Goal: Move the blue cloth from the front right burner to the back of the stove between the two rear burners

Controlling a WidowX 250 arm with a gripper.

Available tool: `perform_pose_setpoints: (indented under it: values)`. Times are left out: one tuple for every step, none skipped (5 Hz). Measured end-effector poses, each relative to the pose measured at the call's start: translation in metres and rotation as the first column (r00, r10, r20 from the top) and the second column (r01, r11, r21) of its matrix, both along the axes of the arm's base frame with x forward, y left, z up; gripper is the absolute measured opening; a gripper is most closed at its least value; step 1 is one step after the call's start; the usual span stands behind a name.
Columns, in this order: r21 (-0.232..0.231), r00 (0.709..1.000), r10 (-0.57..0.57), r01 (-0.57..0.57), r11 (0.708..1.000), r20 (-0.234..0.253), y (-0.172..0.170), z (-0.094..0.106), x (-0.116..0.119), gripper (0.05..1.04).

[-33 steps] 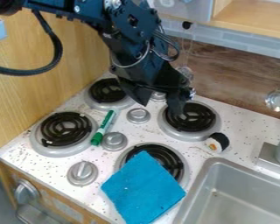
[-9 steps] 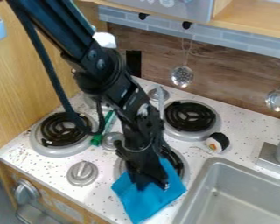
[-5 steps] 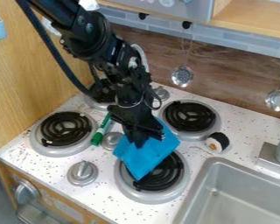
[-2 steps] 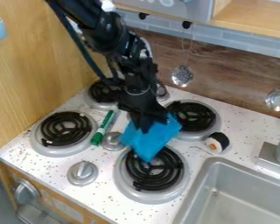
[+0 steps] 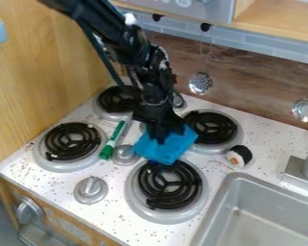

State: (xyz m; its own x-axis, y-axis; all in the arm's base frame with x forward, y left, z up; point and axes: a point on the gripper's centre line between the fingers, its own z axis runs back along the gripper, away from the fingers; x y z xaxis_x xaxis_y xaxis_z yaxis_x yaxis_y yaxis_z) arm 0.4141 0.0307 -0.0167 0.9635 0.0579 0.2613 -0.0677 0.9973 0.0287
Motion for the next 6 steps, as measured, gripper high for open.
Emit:
perform_pose_setpoints:
  values:
    - [0.008, 1.0, 0.015, -0.014, 1.0, -0.013, 0.004, -0.01, 0.011, 0.1]
    - [0.014, 0.999, 0.028, -0.027, 1.0, -0.021, 0.008, -0.018, 0.022, 0.1]
    - [0.015, 0.999, 0.029, -0.029, 0.999, -0.021, 0.009, -0.019, 0.032, 0.1]
    - [0.009, 0.999, 0.039, -0.039, 0.999, -0.016, 0.011, -0.018, 0.044, 0.1]
    - [0.01, 0.999, 0.044, -0.044, 0.999, -0.019, 0.013, -0.018, 0.053, 0.099]
    - [0.008, 0.998, 0.061, -0.061, 0.998, 0.0, 0.019, -0.015, 0.066, 0.097]
